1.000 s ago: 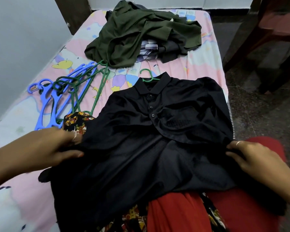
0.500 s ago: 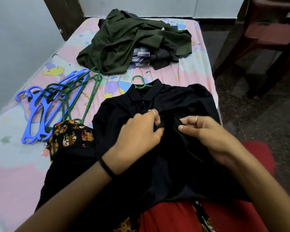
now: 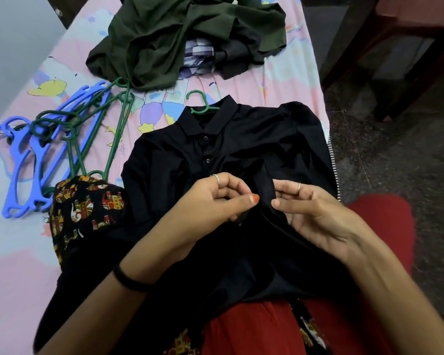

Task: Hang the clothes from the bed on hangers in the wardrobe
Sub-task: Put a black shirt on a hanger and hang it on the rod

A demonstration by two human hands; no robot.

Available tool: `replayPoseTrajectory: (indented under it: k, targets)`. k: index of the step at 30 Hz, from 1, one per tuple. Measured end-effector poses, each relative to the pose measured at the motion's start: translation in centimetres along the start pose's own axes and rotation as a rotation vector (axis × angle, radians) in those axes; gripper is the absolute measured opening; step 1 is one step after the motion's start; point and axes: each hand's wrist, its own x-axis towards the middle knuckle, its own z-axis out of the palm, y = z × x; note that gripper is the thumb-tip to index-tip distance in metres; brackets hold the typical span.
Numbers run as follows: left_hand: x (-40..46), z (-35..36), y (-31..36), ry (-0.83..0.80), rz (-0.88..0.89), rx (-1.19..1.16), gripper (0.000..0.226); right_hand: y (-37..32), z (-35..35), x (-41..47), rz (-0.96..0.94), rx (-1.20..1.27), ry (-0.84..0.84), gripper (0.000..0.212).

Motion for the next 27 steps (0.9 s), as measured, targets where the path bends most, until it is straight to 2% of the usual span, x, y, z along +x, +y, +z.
replayPoseTrajectory:
  k: [3,7,10,13,15,16,19,22,27]
  targets:
    - [-0.3,-0.3,-0.1,-0.047,-0.009,-0.052,0.009,-0.2,0.0,-0.1,0.044,0.018,0.051,0.022]
    - [-0.9,-0.5,0.5,-0.082,0.022,-0.06,0.011,-0.7,0.5,-0.4,0.042,-0.054,0.077,0.019]
    - [-1.0,-0.3,1.5,0.024,0.162,0.041,0.01,-1.6,1.3,-0.3,-0.091,-0.205,0.144,0.018]
    - [-0.8,-0.1,2.6,0.17,0.417,0.285,0.014,-3.2,2.2,0.0,-0.281,-0.372,0.225,0.012]
    - [-0.3,-0.2,3.1,0.291,0.563,0.488,0.015,-4.3,2.5,0.3,-0.363,-0.382,0.233,0.014]
    - [0.0,-0.2,3.1,0.33,0.58,0.519,0.015,-4.7,2.7,0.3,-0.366,-0.349,0.209,0.015]
    - [0.3,-0.2,3.1,0.322,0.531,0.381,0.019,-5.3,3.2,0.0,-0.321,-0.185,0.068,0.028]
    - [0.0,0.2,3.2,0.276,0.479,0.188,0.021,-5.0,3.1,-0.3,-0.267,-0.139,0.023,0.04]
    - [-0.2,0.6,3.2,0.265,0.45,-0.006,0.021,-4.3,3.1,-0.8,-0.186,-0.12,0.065,0.034]
